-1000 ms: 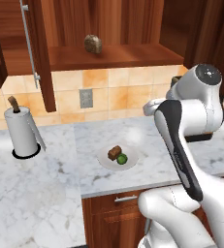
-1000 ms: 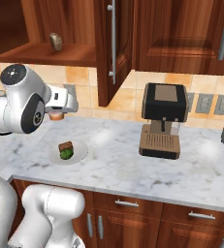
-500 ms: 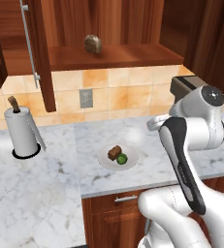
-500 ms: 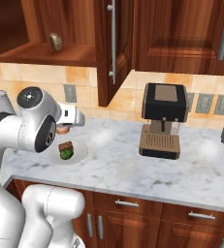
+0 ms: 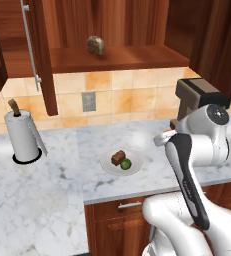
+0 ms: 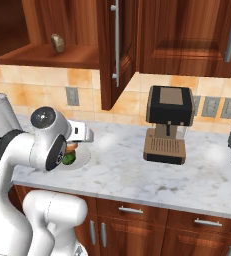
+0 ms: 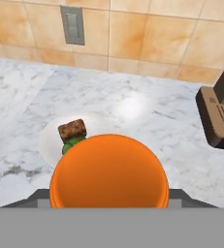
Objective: Pick the avocado and bread from the counter and place them on the plate. Then pick the jam from the cabinet and place it next to the plate. Lastly close the cabinet door.
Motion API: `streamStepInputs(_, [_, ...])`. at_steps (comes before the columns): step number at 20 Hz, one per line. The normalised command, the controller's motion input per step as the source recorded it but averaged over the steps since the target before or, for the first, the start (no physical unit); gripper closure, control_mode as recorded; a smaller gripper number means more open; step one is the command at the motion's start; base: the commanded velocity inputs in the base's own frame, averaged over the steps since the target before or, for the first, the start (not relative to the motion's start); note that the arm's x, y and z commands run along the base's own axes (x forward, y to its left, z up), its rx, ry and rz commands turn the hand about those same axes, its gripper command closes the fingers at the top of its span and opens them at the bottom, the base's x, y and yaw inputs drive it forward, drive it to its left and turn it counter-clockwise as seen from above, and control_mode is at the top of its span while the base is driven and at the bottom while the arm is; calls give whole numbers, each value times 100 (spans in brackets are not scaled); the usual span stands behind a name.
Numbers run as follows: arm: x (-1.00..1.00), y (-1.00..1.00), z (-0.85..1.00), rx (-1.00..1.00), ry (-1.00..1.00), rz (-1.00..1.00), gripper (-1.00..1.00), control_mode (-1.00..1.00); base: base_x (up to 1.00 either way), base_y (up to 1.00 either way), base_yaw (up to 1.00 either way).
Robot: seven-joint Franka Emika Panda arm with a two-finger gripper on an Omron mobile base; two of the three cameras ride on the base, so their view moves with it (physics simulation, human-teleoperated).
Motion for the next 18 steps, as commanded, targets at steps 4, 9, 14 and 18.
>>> streamStepInputs(4, [18,-19,-36,0,3,0,100,-100,0,0,0])
streamStepInputs(9, [20,-19,-31,0,4,0,100,-100,0,0,0])
streamStepInputs(14, [20,-9,-32,0,5,0,100,-100,0,0,0])
streamStepInputs(18, [19,-2,-34,0,5,0,100,-100,0,0,0])
